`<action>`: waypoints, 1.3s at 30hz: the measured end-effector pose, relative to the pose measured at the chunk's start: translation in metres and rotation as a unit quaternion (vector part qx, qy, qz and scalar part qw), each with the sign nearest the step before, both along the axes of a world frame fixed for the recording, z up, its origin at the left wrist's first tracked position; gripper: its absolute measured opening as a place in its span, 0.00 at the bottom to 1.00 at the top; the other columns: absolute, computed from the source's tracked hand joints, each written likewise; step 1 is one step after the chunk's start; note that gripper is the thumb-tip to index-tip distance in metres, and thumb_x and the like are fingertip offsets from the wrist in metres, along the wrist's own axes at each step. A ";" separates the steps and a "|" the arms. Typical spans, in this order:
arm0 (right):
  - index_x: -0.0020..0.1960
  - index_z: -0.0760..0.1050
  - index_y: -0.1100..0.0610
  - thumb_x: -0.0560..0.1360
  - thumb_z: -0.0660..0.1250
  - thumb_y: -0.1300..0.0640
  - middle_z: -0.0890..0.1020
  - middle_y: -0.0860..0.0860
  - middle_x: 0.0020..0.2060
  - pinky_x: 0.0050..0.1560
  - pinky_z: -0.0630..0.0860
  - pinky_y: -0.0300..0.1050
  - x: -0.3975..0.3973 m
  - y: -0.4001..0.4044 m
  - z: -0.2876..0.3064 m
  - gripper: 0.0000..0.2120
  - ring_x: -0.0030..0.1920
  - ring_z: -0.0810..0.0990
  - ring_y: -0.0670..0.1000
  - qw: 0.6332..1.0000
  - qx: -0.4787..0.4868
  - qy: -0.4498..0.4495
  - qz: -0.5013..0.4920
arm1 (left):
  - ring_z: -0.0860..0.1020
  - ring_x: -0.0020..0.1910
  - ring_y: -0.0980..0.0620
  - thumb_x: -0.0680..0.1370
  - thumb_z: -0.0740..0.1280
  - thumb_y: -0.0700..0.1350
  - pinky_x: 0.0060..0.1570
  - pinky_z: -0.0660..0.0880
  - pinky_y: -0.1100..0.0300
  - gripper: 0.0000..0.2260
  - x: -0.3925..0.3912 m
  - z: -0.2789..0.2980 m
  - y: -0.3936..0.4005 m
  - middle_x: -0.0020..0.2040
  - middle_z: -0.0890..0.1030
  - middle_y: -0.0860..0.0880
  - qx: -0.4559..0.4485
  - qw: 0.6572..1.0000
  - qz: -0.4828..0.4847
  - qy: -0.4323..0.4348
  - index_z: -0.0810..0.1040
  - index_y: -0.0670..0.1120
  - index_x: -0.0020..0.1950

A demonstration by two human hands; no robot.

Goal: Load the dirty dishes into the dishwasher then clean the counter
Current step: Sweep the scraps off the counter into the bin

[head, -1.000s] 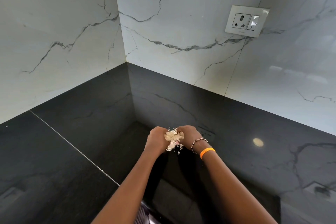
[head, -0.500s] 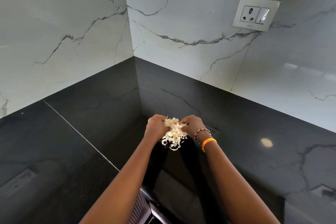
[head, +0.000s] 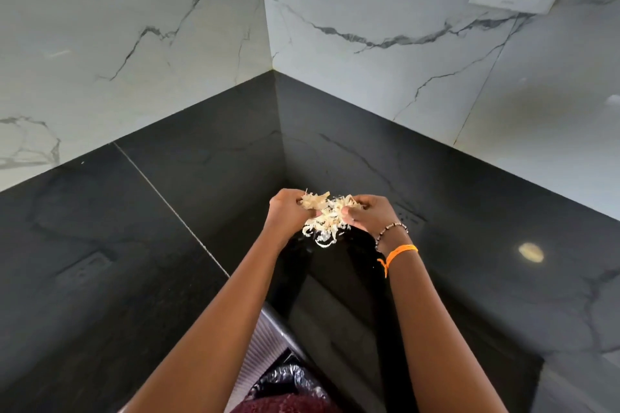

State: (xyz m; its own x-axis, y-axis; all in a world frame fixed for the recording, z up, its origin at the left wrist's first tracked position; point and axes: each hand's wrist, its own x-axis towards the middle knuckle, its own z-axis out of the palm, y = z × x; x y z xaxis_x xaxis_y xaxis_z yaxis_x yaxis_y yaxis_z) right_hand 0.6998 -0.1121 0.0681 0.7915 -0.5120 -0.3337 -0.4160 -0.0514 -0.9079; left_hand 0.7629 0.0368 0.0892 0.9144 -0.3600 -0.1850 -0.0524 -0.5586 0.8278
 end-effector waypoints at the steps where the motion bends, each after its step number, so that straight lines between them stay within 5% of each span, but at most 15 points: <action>1: 0.57 0.75 0.64 0.71 0.70 0.67 0.78 0.56 0.43 0.46 0.78 0.39 -0.003 0.000 0.002 0.15 0.44 0.80 0.52 1.000 0.016 -0.006 -0.002 | 0.70 0.33 0.54 0.70 0.74 0.39 0.35 0.67 0.61 0.07 -0.002 0.000 0.000 0.32 0.72 0.50 -0.005 1.000 0.006 0.004 0.78 0.36 0.40; 4: 0.59 0.73 0.64 0.71 0.69 0.68 0.77 0.57 0.45 0.30 0.74 0.27 -0.013 0.007 0.008 0.17 0.41 0.78 0.50 0.998 0.068 -0.012 -0.005 | 0.68 0.32 0.55 0.69 0.75 0.40 0.34 0.65 0.62 0.09 -0.008 -0.001 0.002 0.32 0.72 0.50 -0.015 0.999 0.025 0.018 0.79 0.36 0.43; 6: 0.60 0.72 0.68 0.72 0.68 0.69 0.77 0.59 0.47 0.33 0.76 0.28 -0.019 0.014 0.009 0.18 0.40 0.78 0.51 0.995 0.099 -0.013 -0.010 | 0.70 0.32 0.55 0.69 0.75 0.39 0.35 0.67 0.62 0.08 -0.012 -0.001 0.006 0.34 0.75 0.49 -0.034 0.999 0.030 0.022 0.80 0.37 0.44; 10: 0.62 0.69 0.72 0.71 0.68 0.70 0.79 0.57 0.40 0.55 0.76 0.47 -0.032 0.038 0.012 0.21 0.41 0.79 0.52 0.988 0.152 -0.031 -0.025 | 0.74 0.40 0.53 0.69 0.75 0.40 0.43 0.70 0.60 0.08 -0.021 0.002 0.026 0.42 0.80 0.45 -0.077 0.996 0.034 0.037 0.81 0.40 0.45; 16: 0.66 0.63 0.72 0.72 0.64 0.74 0.77 0.58 0.39 0.54 0.75 0.47 -0.063 0.094 0.022 0.24 0.39 0.78 0.51 0.967 0.240 -0.079 -0.038 | 0.77 0.42 0.49 0.67 0.77 0.40 0.50 0.76 0.51 0.09 -0.042 0.001 0.083 0.44 0.82 0.40 -0.125 0.989 0.031 0.065 0.81 0.39 0.44; 19: 0.64 0.66 0.73 0.72 0.64 0.73 0.78 0.57 0.38 0.45 0.81 0.40 -0.084 0.128 0.024 0.20 0.38 0.79 0.50 0.963 0.249 -0.096 -0.036 | 0.81 0.47 0.46 0.67 0.76 0.39 0.56 0.76 0.48 0.07 -0.059 -0.004 0.120 0.46 0.84 0.41 -0.145 0.986 0.035 0.078 0.82 0.44 0.42; 26: 0.54 0.74 0.68 0.74 0.63 0.71 0.79 0.55 0.40 0.44 0.78 0.33 -0.138 0.197 -0.004 0.09 0.36 0.80 0.45 0.974 0.216 -0.066 -0.003 | 0.74 0.40 0.49 0.69 0.74 0.39 0.42 0.70 0.54 0.06 -0.114 -0.028 0.191 0.40 0.80 0.40 -0.131 0.984 0.020 0.117 0.82 0.39 0.43; 39: 0.41 0.74 0.66 0.73 0.62 0.75 0.82 0.50 0.26 0.39 0.81 0.36 -0.184 0.231 -0.129 0.06 0.30 0.82 0.45 0.949 0.295 0.063 -0.090 | 0.76 0.39 0.52 0.69 0.74 0.36 0.41 0.71 0.61 0.11 -0.163 -0.155 0.213 0.41 0.80 0.45 -0.059 0.970 0.006 0.235 0.82 0.38 0.50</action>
